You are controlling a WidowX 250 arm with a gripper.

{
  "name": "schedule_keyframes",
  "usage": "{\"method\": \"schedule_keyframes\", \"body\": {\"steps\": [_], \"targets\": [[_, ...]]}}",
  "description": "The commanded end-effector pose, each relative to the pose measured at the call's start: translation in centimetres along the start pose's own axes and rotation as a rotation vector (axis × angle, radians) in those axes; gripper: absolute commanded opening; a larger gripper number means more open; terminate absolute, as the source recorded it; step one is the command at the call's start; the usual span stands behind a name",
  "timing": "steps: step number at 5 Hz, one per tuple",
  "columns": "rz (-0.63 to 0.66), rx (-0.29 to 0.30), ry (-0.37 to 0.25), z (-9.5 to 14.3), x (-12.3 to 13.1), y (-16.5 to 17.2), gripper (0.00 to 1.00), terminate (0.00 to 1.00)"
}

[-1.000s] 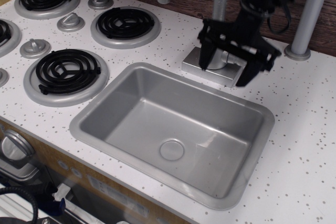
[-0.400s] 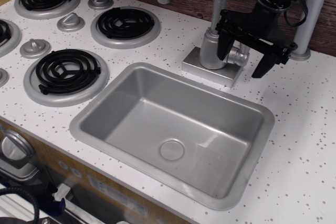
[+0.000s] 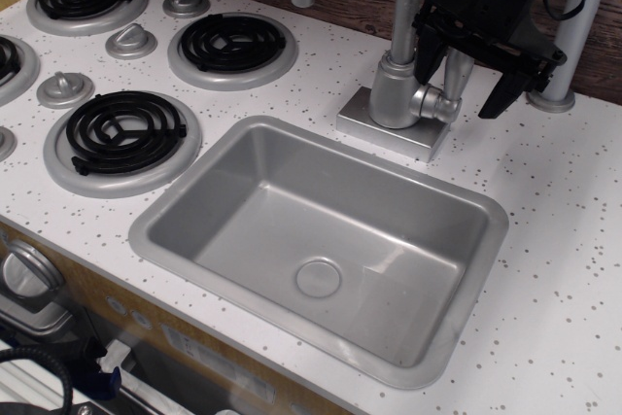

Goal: Lever vertical to front

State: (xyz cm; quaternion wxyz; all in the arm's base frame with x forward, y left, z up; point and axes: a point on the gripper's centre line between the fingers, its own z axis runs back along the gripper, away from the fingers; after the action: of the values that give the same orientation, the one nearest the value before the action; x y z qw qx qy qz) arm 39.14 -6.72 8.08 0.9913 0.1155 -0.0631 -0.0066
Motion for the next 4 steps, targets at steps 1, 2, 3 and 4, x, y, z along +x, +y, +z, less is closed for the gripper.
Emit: {"method": "schedule_keyframes", "body": {"steps": [1, 2, 3, 4], "targets": [[-0.038, 0.014, -0.065, 2.3, 2.0, 0.5, 1.0, 0.0], [-0.05, 0.025, -0.091, 2.4, 2.6, 0.6, 1.0, 0.0], [-0.047, 0.046, -0.122, 2.6, 3.0, 0.7, 1.0, 0.0], [-0.056, 0.049, -0.176, 2.3, 3.4, 0.8, 1.0, 0.0]]}}
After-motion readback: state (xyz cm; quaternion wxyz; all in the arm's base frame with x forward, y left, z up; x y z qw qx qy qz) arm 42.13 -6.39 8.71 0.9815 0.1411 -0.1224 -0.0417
